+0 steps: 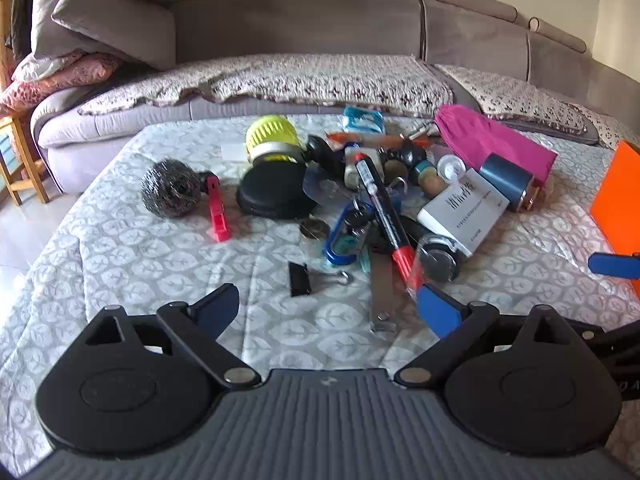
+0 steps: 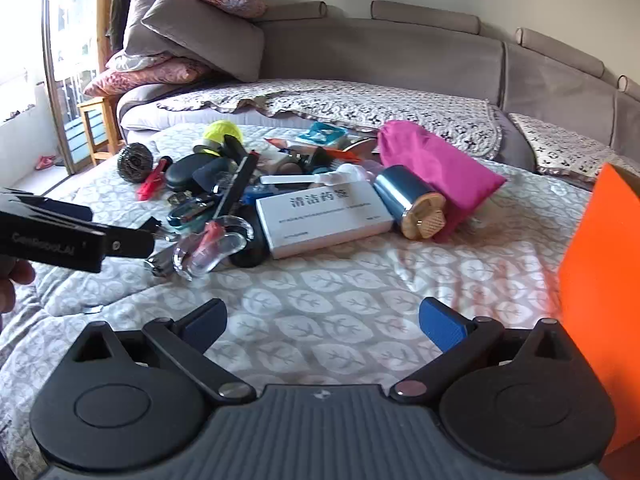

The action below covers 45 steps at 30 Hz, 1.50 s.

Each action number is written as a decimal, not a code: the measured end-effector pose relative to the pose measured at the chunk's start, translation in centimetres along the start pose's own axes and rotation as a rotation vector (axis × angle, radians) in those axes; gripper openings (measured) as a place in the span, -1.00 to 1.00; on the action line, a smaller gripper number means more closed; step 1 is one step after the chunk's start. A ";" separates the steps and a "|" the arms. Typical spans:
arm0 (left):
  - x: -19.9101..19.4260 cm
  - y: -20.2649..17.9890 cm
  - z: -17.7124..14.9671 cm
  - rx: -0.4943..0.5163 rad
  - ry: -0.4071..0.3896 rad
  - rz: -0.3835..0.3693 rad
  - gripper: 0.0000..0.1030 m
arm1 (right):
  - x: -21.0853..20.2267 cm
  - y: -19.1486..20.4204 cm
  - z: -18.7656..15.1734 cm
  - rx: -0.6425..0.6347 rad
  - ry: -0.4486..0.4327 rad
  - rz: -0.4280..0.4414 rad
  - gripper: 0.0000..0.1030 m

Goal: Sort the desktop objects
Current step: 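Move left tool toward black binder clip while right tool approaches clear plastic hook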

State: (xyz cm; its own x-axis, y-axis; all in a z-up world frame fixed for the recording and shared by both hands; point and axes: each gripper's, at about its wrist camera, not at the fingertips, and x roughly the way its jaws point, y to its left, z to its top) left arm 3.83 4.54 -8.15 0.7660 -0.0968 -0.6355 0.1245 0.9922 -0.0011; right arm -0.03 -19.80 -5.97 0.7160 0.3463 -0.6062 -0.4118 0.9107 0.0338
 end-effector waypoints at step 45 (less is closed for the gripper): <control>3.9 1.9 0.4 0.013 0.017 0.014 -0.31 | 4.2 5.7 2.3 0.012 -0.037 0.008 -0.16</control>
State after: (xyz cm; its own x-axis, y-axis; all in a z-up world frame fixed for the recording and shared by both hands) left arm 7.29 6.02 -10.36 0.7570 -0.0815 -0.6483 0.1224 0.9923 0.0182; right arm 1.93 -12.59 -6.49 0.7333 0.3617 -0.5757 -0.4108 0.9104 0.0487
